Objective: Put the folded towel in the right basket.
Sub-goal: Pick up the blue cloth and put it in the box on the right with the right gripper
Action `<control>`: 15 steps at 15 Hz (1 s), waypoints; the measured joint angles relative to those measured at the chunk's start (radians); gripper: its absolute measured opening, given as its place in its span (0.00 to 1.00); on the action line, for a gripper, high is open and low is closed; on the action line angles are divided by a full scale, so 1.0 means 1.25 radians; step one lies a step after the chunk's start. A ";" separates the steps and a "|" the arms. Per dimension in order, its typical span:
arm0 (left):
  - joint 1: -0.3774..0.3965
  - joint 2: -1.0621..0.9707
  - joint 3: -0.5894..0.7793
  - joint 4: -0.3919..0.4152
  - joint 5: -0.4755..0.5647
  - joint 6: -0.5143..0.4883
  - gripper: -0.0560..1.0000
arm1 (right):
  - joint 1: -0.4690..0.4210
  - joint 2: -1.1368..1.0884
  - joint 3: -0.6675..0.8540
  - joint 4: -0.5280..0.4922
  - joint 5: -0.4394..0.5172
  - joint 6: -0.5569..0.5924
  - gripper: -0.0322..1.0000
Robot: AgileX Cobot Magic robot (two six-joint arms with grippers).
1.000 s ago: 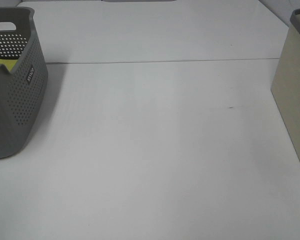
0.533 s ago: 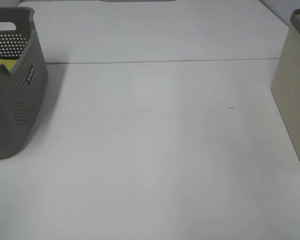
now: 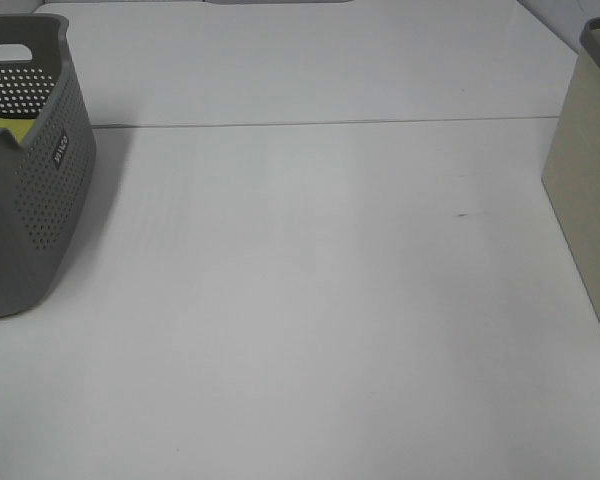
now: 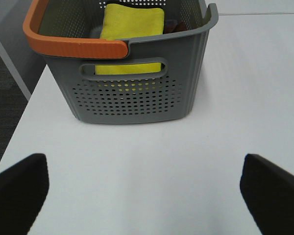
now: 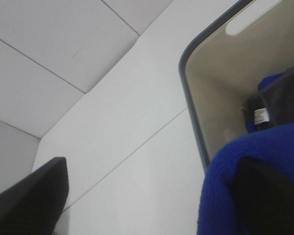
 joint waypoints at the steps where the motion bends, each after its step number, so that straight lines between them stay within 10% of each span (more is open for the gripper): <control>1: 0.000 0.000 0.000 0.000 0.000 0.000 0.99 | 0.001 0.000 0.000 -0.015 -0.022 0.002 0.86; 15: 0.000 0.000 0.000 0.000 0.000 0.000 0.99 | 0.001 0.026 -0.018 -0.387 -0.032 0.234 0.85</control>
